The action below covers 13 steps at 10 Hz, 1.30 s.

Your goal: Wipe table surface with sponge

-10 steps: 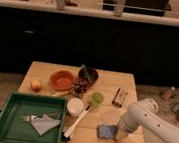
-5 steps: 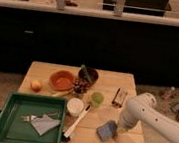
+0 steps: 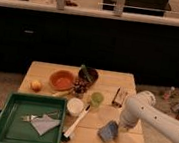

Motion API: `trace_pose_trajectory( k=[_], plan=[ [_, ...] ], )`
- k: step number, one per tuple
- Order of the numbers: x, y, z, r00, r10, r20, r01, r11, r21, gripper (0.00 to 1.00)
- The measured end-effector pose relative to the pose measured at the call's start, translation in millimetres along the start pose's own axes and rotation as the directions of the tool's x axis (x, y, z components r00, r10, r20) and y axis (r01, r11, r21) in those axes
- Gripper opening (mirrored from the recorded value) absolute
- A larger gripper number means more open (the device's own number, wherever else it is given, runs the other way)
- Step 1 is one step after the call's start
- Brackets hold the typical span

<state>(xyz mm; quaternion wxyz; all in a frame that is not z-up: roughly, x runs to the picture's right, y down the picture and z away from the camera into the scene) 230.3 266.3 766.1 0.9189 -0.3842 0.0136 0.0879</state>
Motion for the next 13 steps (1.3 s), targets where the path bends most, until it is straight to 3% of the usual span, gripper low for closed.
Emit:
trace_pose_trajectory(
  k=[3,6,8,10,11,12,13],
  plan=[
    [13.9,3.9,1.9,0.998,0.042,-0.041,-0.044,0.998,-0.041,0.79],
    [22.9,13.5,2.8,0.999,0.026,-0.030,-0.028,0.998,-0.049,0.80],
    [23.8,17.2,-1.6,1.000,-0.006,0.006,0.006,1.000,0.010,0.80],
    [23.5,24.5,-5.6,0.995,-0.084,0.047,0.081,0.994,0.067,0.80],
    [22.5,29.7,-6.8,0.985,-0.156,0.067,0.150,0.985,0.091,0.80],
    [15.1,36.4,-8.0,0.957,-0.277,0.081,0.267,0.956,0.118,0.80],
    [9.2,41.7,-8.8,0.932,-0.352,0.089,0.339,0.931,0.135,0.80]
  ],
)
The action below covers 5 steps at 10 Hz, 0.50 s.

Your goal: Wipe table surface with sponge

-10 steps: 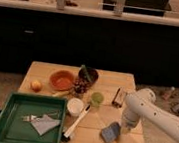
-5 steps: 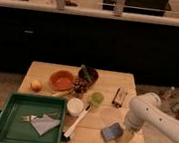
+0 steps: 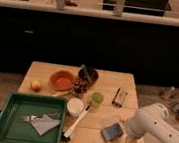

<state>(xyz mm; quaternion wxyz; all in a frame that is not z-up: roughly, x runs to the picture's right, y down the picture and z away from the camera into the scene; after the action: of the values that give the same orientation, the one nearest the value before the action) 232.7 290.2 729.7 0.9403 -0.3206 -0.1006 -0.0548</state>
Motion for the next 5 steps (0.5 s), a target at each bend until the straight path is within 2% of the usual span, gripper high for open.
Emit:
trace_pose_trajectory(
  k=[1,2,5],
  plan=[
    [-10.4,3.5,0.5,0.998,-0.068,0.018,0.068,0.998,0.008,0.80],
    [-21.3,7.8,1.4,0.989,-0.148,0.027,0.147,0.989,0.016,0.80],
    [-45.6,5.6,6.0,0.962,-0.271,0.033,0.270,0.963,0.021,0.80]
  ],
)
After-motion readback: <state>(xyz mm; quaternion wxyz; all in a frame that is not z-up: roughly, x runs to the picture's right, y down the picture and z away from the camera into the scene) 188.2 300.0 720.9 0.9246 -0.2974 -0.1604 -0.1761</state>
